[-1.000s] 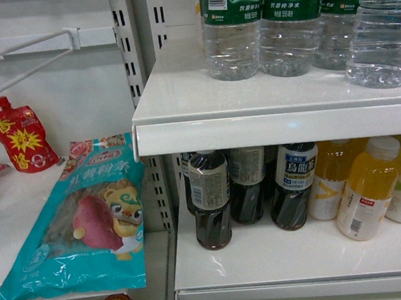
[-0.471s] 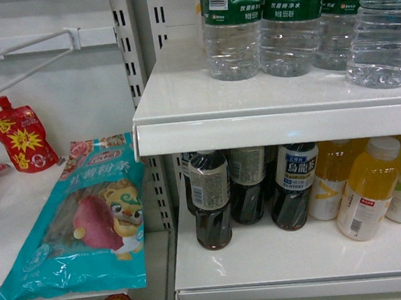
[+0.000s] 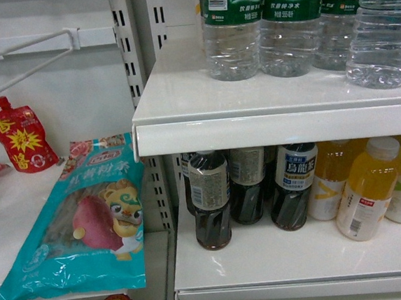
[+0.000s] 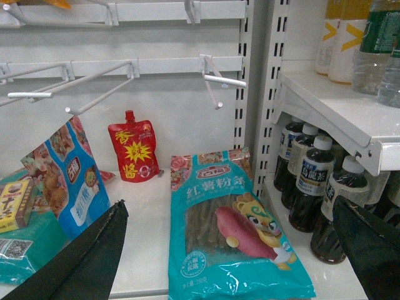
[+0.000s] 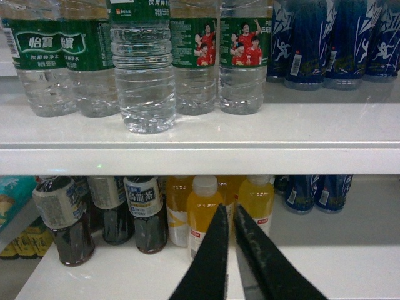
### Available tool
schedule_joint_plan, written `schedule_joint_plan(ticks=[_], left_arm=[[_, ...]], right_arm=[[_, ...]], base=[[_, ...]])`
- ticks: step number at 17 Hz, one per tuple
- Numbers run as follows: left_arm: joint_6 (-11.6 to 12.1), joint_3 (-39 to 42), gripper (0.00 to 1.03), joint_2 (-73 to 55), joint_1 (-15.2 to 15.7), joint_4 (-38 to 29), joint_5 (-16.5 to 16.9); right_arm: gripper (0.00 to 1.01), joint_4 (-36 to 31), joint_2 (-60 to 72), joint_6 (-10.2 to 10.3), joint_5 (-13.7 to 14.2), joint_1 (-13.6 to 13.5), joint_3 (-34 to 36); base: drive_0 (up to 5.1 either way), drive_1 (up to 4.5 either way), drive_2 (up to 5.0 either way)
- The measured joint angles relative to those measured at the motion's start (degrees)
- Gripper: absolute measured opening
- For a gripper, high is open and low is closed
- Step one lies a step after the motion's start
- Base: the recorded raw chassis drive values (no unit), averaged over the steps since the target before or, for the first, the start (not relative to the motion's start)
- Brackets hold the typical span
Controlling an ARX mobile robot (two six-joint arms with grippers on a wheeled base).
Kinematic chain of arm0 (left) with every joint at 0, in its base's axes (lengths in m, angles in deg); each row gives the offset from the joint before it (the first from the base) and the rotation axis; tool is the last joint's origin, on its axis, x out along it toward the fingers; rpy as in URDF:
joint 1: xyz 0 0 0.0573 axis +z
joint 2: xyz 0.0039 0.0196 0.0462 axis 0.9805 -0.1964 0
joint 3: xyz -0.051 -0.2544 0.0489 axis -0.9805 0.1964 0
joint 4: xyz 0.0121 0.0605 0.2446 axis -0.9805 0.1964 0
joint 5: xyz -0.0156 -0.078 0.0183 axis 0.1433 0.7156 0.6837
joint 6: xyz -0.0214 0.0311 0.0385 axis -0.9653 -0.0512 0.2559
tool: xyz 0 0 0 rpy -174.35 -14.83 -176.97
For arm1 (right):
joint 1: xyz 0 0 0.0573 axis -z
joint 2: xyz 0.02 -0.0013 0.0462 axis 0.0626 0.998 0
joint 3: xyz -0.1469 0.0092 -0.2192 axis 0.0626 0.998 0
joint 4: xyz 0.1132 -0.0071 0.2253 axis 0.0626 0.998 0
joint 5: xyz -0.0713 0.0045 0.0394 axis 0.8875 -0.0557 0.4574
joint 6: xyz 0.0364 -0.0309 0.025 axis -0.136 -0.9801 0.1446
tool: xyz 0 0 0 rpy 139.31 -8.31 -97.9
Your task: Move water from second to third shelf
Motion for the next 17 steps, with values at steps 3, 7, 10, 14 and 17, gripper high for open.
schedule_joint_plan(ticks=[3, 7, 10, 14, 17], left_arm=[[0.0, 0.0, 0.98, 0.0, 0.0, 0.0, -0.02], [0.02, 0.0, 0.98, 0.0, 0.0, 0.0, -0.02], [0.0, 0.0, 0.98, 0.0, 0.0, 0.0, -0.02], [0.02, 0.0, 0.98, 0.0, 0.0, 0.02, -0.02], [0.02, 0.0, 0.98, 0.0, 0.0, 0.0, -0.02]], right_arm=[[0.38, -0.04, 0.0, 0.0, 0.0, 0.0, 0.0], [0.9, -0.02, 0.0, -0.02, 0.0, 0.0, 0.0], [0.98, -0.02, 0.0, 0.0, 0.0, 0.0, 0.0], [0.98, -0.02, 0.02, 0.0, 0.0, 0.0, 0.0], [0.98, -0.04, 0.02, 0.0, 0.0, 0.0, 0.0]], base=[[0.0, 0.0, 0.0], [0.0, 0.0, 0.0], [0.0, 0.0, 0.0], [0.0, 0.0, 0.0], [0.0, 0.0, 0.0]])
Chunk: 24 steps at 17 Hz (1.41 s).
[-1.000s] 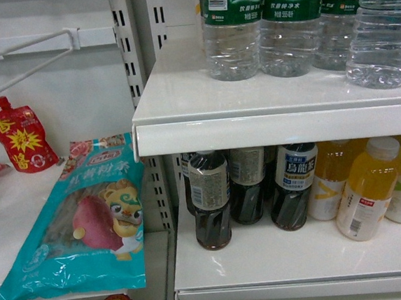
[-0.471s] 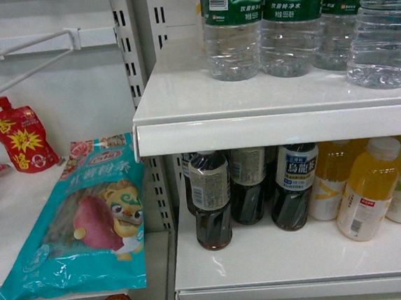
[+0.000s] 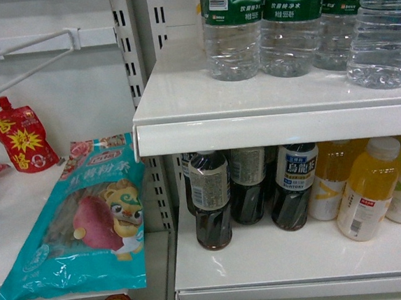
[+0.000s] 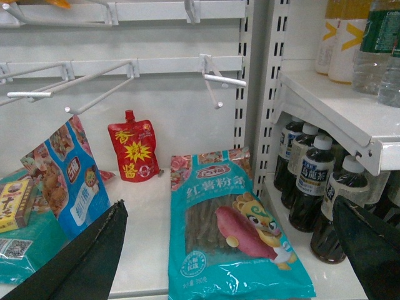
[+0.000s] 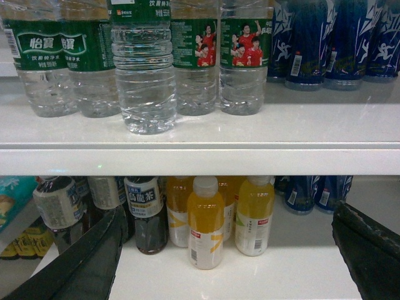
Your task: Move water from second to third shelf
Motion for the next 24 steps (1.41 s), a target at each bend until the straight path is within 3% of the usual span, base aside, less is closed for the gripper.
schedule_joint_plan(ticks=[24], left_arm=[[0.0, 0.0, 0.98, 0.0, 0.0, 0.09, 0.0]], right_arm=[[0.98, 0.11, 0.0, -0.02, 0.0, 0.0, 0.0]], base=[[0.0, 0.0, 0.0]])
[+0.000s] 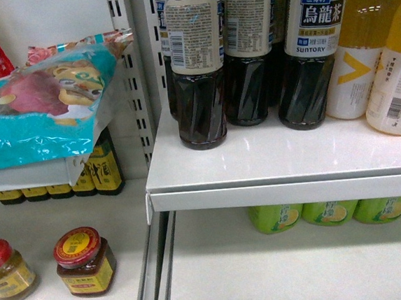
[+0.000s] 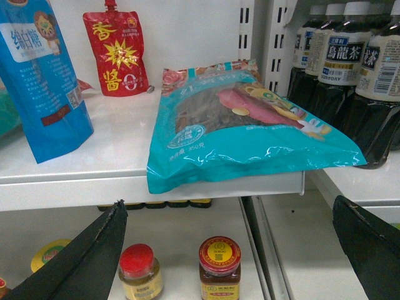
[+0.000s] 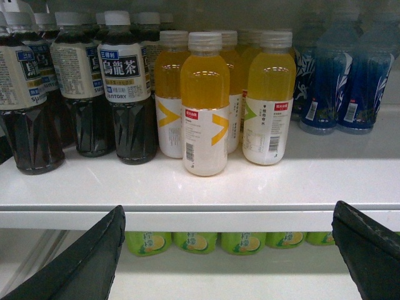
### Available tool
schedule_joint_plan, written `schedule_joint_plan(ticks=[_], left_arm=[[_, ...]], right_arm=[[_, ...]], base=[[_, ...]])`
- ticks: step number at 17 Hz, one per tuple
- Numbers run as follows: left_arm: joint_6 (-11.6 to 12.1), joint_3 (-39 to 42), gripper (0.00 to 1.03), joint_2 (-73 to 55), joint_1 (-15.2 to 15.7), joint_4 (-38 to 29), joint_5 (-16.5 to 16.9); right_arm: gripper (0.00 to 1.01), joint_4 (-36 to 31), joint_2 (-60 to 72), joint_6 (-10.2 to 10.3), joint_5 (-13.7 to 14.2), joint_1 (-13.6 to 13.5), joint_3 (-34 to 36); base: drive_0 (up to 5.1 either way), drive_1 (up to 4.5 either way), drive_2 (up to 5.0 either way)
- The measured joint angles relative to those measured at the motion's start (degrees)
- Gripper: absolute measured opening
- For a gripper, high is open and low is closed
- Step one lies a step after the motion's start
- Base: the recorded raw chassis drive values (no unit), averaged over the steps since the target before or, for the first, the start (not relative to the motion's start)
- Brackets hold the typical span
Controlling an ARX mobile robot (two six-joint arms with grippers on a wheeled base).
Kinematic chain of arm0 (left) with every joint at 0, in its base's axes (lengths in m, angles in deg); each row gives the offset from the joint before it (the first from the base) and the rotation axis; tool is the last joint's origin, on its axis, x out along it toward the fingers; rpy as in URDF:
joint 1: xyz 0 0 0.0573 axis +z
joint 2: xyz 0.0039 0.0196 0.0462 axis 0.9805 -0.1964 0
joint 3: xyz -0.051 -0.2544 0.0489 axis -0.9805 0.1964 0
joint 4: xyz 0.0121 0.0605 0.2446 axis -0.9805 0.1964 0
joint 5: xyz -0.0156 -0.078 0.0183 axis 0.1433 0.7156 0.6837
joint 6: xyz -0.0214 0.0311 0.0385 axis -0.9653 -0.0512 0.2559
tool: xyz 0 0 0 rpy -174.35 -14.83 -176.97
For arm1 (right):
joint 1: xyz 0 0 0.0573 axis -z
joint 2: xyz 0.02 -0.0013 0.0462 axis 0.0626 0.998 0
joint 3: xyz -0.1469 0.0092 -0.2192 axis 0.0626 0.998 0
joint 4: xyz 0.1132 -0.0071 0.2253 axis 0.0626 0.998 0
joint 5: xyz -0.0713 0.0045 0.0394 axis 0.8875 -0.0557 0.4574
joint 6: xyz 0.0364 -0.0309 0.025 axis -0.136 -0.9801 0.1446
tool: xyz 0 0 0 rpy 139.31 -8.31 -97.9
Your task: Move water from second to third shelf
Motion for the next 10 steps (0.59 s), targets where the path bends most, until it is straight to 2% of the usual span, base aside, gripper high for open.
schedule_joint_plan(ticks=[10], left_arm=[[0.0, 0.0, 0.98, 0.0, 0.0, 0.0, 0.0]], right_arm=[[0.98, 0.0, 0.0, 0.0, 0.0, 0.0, 0.0]], base=[[0.0, 0.0, 0.0]])
